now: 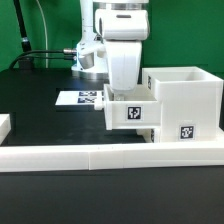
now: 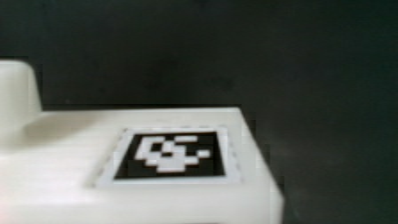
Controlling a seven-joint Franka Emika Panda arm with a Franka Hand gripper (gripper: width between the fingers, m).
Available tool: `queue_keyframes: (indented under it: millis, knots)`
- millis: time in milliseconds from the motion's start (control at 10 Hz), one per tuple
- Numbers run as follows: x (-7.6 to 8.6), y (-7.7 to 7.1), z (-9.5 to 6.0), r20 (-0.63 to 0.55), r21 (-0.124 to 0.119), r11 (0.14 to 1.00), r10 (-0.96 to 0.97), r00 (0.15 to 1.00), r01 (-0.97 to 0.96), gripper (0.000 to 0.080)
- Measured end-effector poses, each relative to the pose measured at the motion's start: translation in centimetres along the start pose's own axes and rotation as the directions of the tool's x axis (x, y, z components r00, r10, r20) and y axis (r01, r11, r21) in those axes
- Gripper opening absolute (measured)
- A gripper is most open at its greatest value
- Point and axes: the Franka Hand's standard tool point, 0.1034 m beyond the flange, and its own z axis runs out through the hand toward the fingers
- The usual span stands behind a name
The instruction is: Assemble drawer
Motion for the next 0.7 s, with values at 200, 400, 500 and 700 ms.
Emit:
queue_keyframes:
  millis: [200, 400, 500, 700]
  knots:
    - [0.78, 0.13, -0.08, 0.011, -0.007, 0.999, -0.049, 0.999, 0.049, 0.0042]
    - [0.71, 0.17, -0.07, 0.01, -0.009, 0.999, -0.048, 0.999, 0.048, 0.0042]
    - [0.7, 0.17, -0.07, 0.01, -0.009, 0.999, -0.048, 0.999, 0.048, 0.0042]
    - [0.7, 0.17, -0.07, 0.01, -0.009, 0.999, -0.048, 0.999, 0.048, 0.0042]
